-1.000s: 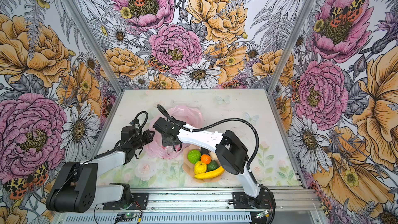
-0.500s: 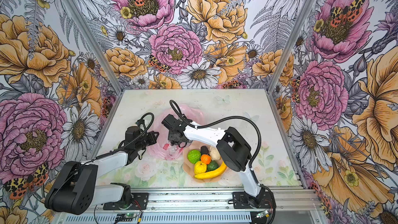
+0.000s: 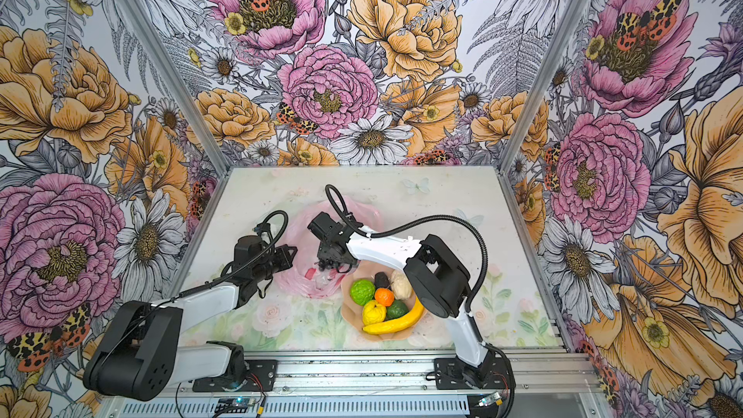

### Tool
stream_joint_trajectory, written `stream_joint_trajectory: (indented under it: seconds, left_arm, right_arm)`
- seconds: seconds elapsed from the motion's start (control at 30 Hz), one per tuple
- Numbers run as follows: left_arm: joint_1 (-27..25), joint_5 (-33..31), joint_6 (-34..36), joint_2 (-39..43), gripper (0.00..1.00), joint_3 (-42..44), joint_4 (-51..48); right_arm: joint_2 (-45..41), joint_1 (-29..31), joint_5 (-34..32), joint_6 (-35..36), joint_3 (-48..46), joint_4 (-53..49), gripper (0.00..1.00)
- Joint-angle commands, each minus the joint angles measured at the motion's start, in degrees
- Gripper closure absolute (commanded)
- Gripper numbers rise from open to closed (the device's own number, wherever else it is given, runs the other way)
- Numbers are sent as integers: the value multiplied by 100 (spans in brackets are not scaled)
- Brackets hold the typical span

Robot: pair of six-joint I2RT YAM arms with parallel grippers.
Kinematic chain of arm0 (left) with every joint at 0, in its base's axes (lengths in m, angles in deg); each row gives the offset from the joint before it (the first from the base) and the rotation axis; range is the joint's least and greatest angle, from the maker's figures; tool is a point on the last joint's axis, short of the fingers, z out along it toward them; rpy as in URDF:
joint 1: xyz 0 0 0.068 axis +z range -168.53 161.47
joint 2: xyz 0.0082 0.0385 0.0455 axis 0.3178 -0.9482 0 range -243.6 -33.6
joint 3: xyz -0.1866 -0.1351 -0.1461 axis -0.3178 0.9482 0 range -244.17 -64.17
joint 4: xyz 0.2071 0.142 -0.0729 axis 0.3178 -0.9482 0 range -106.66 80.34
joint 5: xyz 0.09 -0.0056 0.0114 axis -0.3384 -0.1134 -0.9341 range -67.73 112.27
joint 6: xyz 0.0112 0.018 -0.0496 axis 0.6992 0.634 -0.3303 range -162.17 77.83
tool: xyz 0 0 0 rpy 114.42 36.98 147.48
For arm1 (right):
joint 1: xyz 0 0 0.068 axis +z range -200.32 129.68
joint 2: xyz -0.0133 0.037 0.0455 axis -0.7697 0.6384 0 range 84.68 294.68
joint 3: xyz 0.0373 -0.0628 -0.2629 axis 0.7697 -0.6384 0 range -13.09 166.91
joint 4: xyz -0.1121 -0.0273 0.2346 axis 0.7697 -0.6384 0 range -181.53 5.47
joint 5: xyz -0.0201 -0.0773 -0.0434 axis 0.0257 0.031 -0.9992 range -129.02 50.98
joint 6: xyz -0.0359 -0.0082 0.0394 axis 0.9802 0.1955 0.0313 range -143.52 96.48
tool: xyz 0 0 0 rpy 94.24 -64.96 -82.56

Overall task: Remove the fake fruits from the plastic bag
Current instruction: 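Lower the right gripper into the bag and grasp the dark grapes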

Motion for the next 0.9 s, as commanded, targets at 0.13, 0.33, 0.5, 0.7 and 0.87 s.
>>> stream_joint_trajectory:
  seconds: [0.13,0.33,0.5,0.7,0.87]
  left_arm:
    - [-39,-132,125,113,100,-72,53]
    - [-37,-118,131,111,100,-72,51]
    - [-32,-114,132,131,100,-63,66]
    - [-36,10,132,122,100,-54,168]
    - [-25,29,138,148,100,-47,207]
  right_arm:
    - [-11,15,-57,-21,87,12,21]
    - [498,-34,119,154,668,7,10]
    - [813,-147,183,120,899,3,7]
    - [1208,-201,82,190,1247,-38,8]
    - [1471,-194,123,361,1528,-33,24]
